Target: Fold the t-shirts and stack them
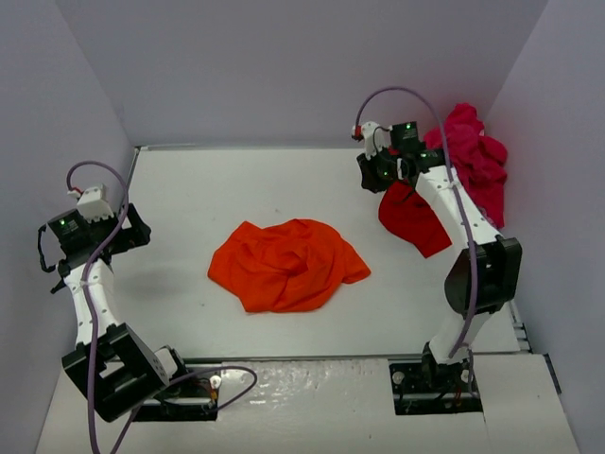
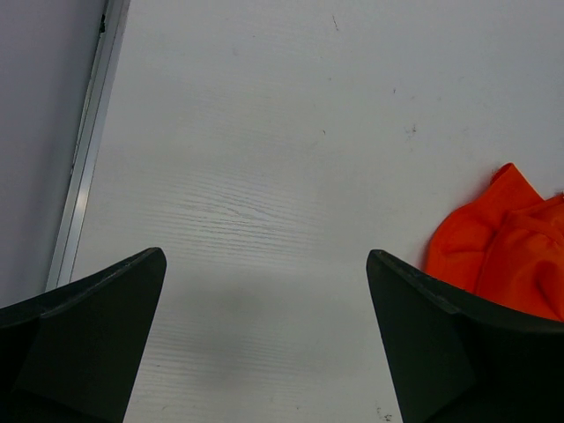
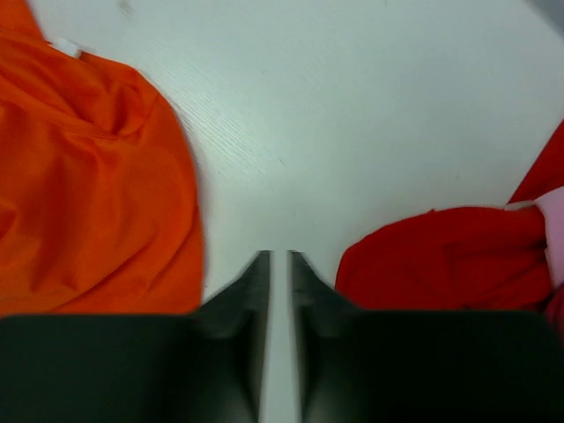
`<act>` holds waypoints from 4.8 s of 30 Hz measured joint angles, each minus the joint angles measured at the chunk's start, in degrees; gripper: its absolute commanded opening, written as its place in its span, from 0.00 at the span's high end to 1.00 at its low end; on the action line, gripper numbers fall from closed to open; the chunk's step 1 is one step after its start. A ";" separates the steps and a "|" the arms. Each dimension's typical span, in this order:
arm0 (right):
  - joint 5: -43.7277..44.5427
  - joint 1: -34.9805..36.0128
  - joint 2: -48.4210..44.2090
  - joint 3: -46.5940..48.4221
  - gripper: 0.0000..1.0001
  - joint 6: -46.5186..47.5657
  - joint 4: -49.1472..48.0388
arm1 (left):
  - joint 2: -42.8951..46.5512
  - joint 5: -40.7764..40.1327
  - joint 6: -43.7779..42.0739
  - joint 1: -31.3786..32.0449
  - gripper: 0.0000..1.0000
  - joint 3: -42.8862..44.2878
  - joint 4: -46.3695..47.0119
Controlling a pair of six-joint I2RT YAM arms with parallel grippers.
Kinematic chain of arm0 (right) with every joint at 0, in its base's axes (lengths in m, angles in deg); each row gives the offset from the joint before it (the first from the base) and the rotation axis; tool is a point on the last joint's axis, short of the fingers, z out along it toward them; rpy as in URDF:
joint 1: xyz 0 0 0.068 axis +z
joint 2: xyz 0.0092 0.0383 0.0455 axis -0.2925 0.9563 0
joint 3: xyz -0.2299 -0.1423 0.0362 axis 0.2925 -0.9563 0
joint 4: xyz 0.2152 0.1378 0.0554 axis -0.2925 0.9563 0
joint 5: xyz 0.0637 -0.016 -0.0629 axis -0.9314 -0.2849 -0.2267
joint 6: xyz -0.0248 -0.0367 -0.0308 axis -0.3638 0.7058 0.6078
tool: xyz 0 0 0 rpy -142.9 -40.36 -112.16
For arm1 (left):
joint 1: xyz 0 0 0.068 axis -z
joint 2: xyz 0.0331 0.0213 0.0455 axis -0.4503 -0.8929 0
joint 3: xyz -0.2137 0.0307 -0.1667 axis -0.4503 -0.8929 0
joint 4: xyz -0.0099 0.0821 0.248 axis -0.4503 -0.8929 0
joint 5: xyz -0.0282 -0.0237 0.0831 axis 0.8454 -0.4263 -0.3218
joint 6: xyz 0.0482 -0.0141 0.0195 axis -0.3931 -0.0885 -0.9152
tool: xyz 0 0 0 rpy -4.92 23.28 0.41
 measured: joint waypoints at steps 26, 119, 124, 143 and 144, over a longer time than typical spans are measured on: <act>40.44 -8.48 29.38 2.74 1.00 -3.34 -1.67 | -2.96 1.11 -3.94 2.13 0.03 0.11 -2.16; 23.03 12.71 6.18 -17.45 0.26 2.05 6.59 | -13.61 -15.74 -21.69 52.77 1.00 50.24 -30.73; 22.70 13.00 5.91 -15.08 0.23 2.58 6.67 | -5.23 -16.71 -21.18 52.72 1.00 53.37 -30.59; 12.98 19.37 0.73 2.15 0.26 5.42 10.95 | -14.69 -22.62 -20.25 52.72 1.00 48.34 -33.79; 12.79 20.11 0.76 0.75 0.26 5.71 11.49 | -15.25 -23.46 -19.84 52.72 1.00 49.44 -33.89</act>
